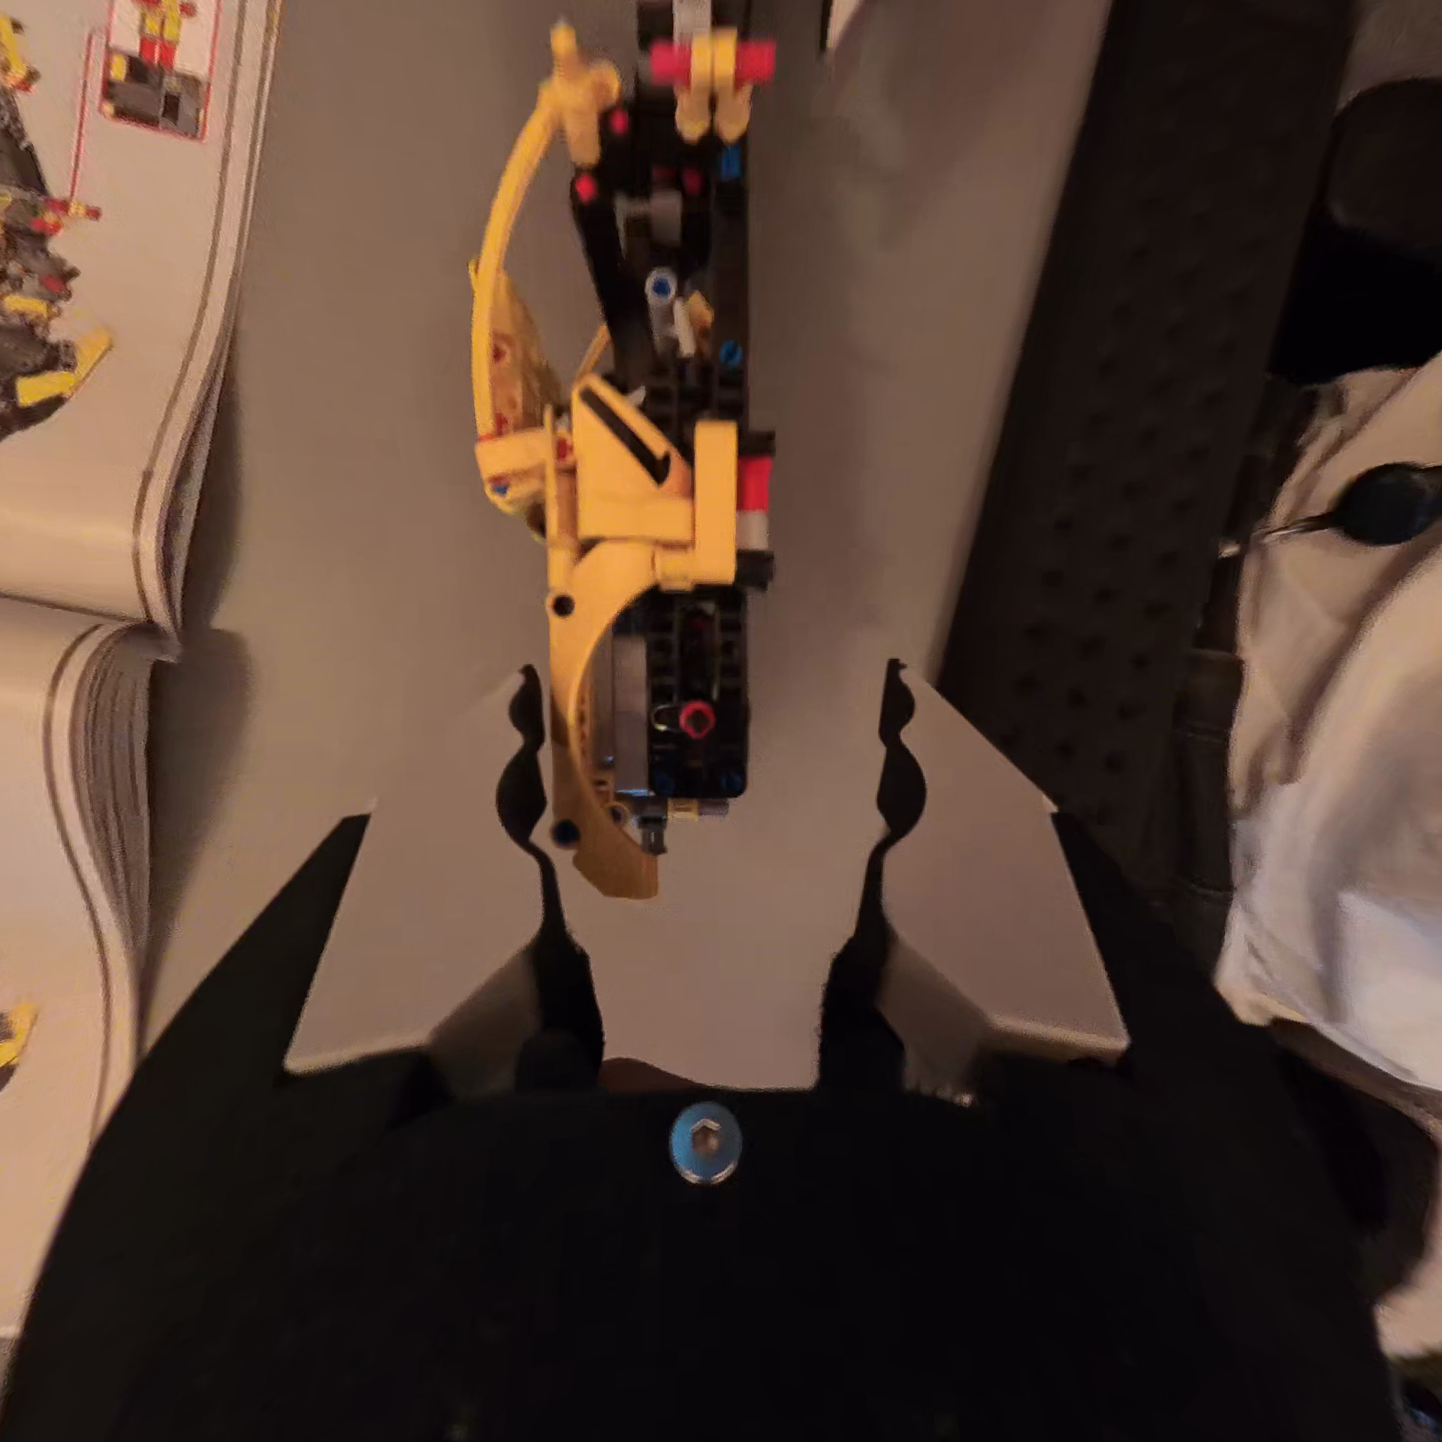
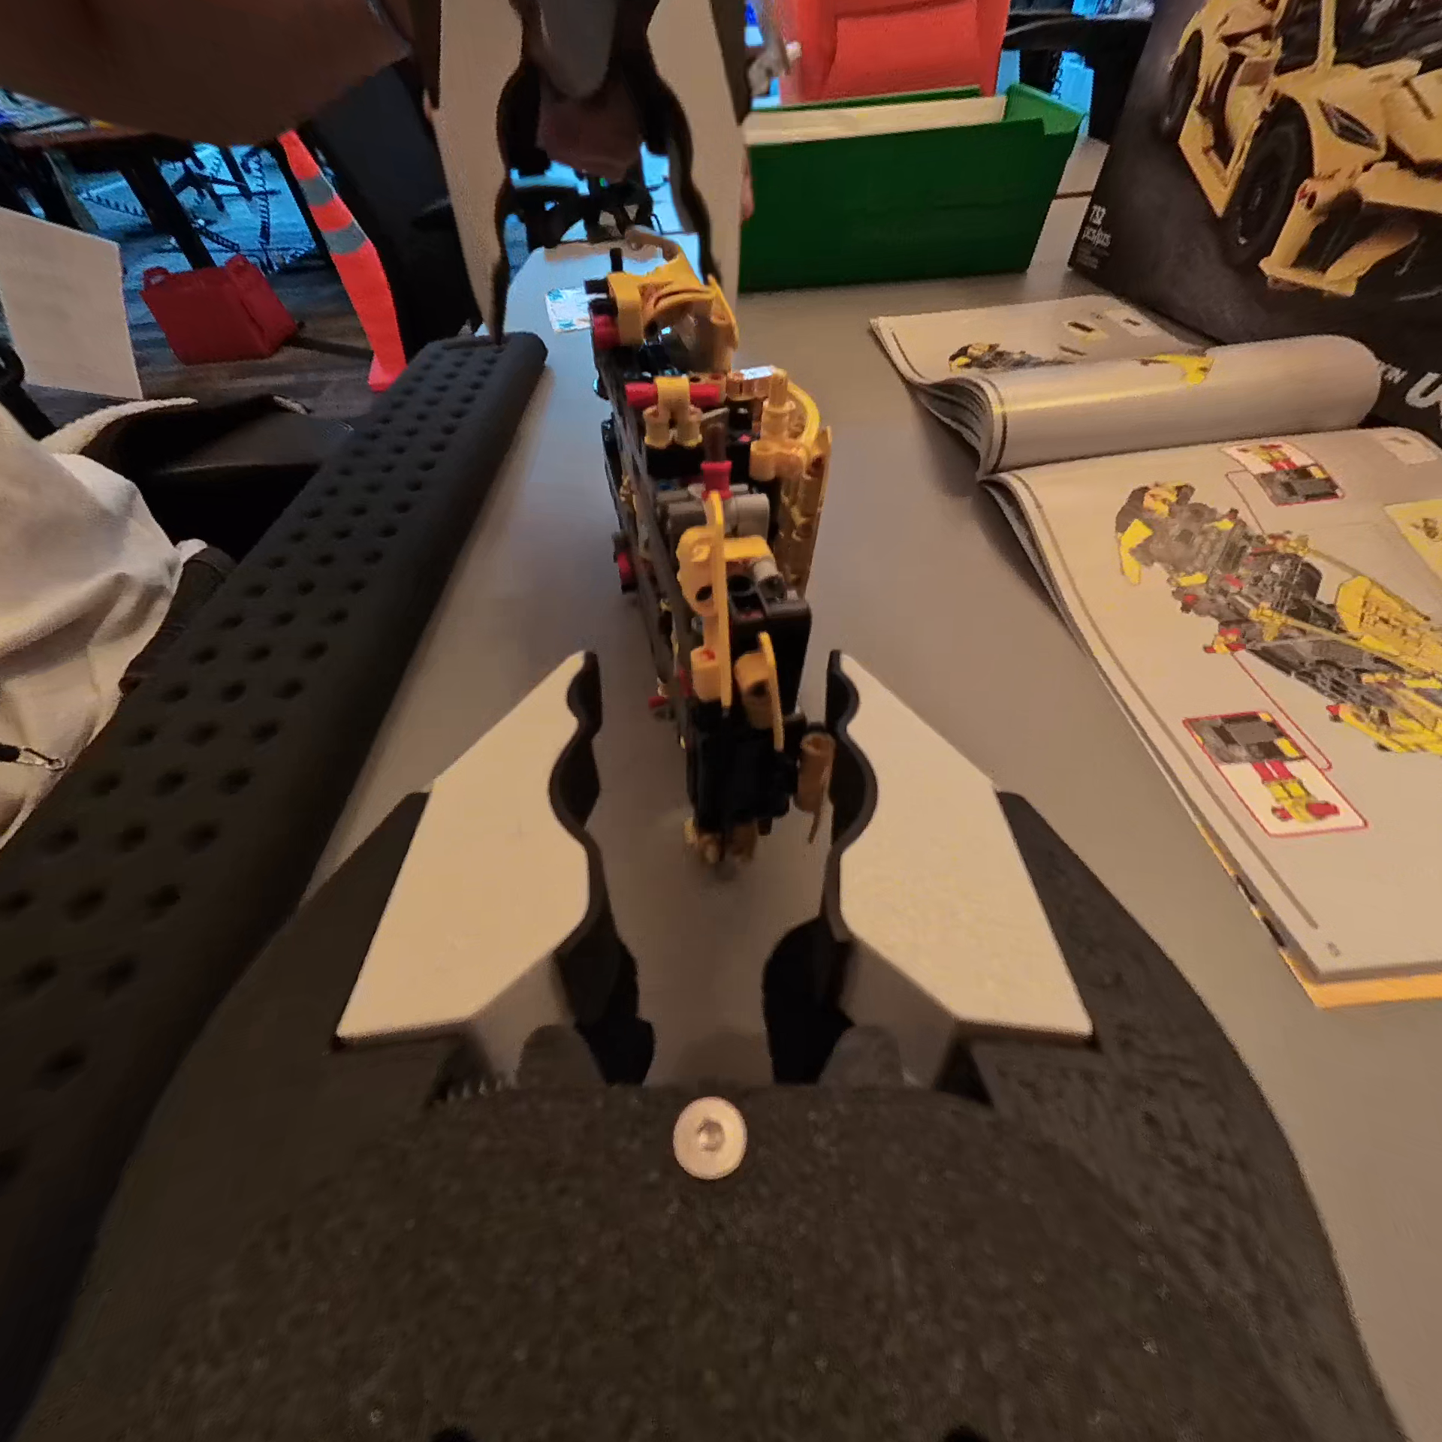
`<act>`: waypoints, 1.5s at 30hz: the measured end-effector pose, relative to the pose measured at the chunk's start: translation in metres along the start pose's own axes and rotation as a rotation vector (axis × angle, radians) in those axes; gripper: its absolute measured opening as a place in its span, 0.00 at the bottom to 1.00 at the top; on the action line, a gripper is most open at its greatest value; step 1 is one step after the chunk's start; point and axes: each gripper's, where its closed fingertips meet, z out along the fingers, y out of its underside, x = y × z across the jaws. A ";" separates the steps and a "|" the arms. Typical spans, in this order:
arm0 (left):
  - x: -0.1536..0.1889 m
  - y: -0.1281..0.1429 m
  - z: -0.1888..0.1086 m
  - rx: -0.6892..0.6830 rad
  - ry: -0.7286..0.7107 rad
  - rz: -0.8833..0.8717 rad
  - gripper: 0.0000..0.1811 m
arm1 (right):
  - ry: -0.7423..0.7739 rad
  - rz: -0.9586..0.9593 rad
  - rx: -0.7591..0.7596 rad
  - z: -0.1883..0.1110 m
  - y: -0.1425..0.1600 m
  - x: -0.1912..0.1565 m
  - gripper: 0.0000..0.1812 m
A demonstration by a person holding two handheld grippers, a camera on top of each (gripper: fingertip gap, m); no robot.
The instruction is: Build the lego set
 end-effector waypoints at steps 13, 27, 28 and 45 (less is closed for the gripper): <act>-0.032 0.012 0.004 -0.048 -0.468 0.296 0.29 | 0.240 -0.366 -0.080 -0.008 -0.017 0.004 0.15; -0.071 0.025 0.014 -0.016 -1.043 0.627 0.30 | 0.502 -0.770 -0.322 0.015 0.022 0.029 0.17; -0.073 0.025 0.015 -0.016 -1.054 0.642 0.30 | 0.485 -0.730 -0.342 0.015 0.023 0.025 0.18; -0.098 0.042 0.019 0.085 -1.179 0.903 0.29 | 0.120 0.250 -0.132 0.069 -0.033 0.022 0.52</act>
